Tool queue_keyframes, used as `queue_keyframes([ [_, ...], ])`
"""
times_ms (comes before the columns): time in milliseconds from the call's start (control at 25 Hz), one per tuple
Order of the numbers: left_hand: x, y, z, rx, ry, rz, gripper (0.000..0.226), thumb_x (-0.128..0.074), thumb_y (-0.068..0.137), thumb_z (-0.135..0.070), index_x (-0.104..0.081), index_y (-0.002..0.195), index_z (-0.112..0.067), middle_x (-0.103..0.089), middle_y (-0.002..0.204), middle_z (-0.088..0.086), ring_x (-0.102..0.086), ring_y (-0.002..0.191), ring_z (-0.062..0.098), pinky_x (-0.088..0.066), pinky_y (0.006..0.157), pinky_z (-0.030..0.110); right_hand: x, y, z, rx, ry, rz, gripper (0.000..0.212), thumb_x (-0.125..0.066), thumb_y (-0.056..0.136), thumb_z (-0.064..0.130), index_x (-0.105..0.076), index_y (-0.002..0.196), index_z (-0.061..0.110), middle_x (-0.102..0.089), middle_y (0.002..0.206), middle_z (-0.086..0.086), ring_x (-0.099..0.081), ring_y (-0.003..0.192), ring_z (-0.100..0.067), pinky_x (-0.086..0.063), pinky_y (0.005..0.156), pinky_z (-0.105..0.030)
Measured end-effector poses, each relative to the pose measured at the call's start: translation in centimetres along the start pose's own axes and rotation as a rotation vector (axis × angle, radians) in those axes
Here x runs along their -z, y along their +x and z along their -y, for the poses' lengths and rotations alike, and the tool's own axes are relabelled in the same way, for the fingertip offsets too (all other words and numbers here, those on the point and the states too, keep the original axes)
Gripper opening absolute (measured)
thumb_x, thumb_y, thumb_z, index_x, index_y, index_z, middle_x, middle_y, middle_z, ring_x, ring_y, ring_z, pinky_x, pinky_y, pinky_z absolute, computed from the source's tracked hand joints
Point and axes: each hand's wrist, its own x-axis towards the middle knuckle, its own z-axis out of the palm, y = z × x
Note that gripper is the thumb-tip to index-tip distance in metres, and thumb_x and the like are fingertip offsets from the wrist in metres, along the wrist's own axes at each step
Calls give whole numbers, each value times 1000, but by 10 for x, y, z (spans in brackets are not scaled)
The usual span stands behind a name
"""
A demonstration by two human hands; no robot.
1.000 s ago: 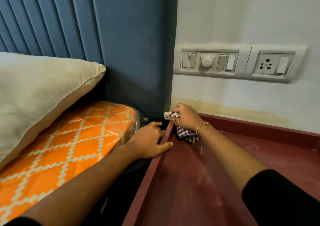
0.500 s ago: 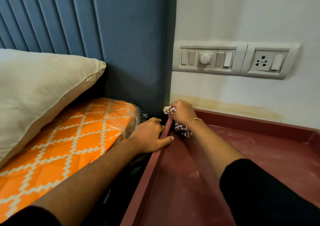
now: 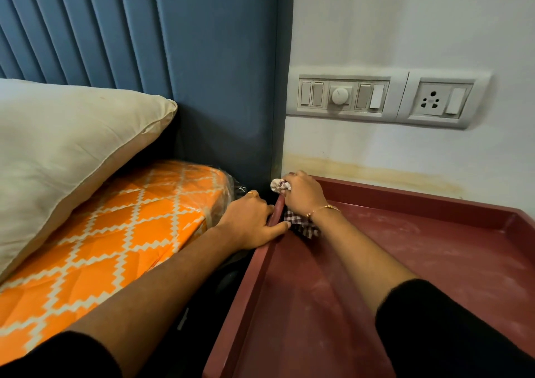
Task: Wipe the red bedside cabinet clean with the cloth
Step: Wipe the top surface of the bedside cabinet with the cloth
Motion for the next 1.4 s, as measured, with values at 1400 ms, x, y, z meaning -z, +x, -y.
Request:
queue_keyframes([
  [1400, 39, -98, -16, 152, 16, 197, 110, -39, 68, -83, -18, 147, -9, -20, 156, 7, -9, 146, 22, -16, 118, 39, 13, -41, 23, -37, -69, 134, 38, -44, 93, 18, -49, 130, 26, -46, 130, -12, -57, 107, -40, -48, 86, -40],
])
